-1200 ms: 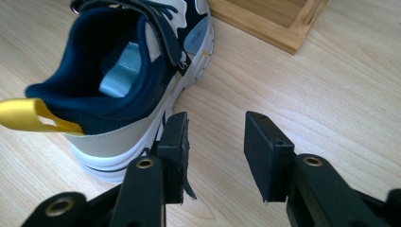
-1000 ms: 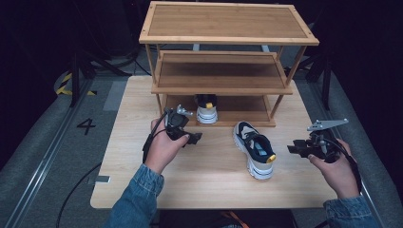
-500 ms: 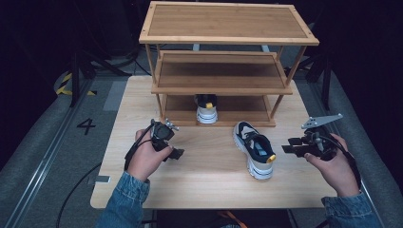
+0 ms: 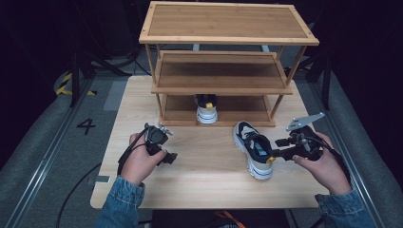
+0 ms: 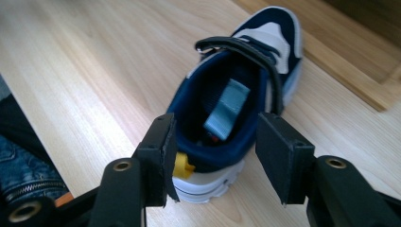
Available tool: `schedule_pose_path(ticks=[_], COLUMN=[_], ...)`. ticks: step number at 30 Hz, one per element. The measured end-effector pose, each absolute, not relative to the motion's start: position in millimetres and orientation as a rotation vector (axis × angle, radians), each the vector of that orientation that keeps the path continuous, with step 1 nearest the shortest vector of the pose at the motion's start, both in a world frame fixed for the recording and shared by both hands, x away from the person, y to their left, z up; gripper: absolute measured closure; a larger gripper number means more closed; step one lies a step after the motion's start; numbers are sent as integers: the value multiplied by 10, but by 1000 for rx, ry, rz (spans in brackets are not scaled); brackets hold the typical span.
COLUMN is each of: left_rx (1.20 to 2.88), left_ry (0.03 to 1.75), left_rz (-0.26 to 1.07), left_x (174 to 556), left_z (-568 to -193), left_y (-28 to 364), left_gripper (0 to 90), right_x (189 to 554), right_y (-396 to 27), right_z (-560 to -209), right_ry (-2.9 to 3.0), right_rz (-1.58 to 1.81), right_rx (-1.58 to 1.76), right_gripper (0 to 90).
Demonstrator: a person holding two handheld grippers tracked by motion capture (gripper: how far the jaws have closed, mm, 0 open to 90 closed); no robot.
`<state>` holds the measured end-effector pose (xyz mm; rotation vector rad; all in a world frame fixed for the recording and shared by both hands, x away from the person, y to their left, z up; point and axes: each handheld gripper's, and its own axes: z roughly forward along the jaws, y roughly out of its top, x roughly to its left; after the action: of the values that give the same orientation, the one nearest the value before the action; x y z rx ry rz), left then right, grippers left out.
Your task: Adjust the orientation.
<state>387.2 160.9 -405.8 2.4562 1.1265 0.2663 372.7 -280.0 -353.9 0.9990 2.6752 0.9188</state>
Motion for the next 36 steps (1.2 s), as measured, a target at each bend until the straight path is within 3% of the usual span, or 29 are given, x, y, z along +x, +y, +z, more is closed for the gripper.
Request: schedule_pose_path(ticks=[22,32,36], left_rx=[2442,2428,2428], left_ry=[1146,1180,1191], left_rz=[294,298,297], left_x=[3740,3664,3639], left_z=[-4064,-4083,-4093], left_y=[1738,1849,1882], left_gripper=[199,201,202], right_x=[3846,3917,3931], right_y=[-2325,-2213,-2168], right_z=[-3920,-4033,-4056], right_ry=[2933,3002,3015], right_rz=[639,507,424], right_rx=[841,812,804], right_gripper=[422,460,589])
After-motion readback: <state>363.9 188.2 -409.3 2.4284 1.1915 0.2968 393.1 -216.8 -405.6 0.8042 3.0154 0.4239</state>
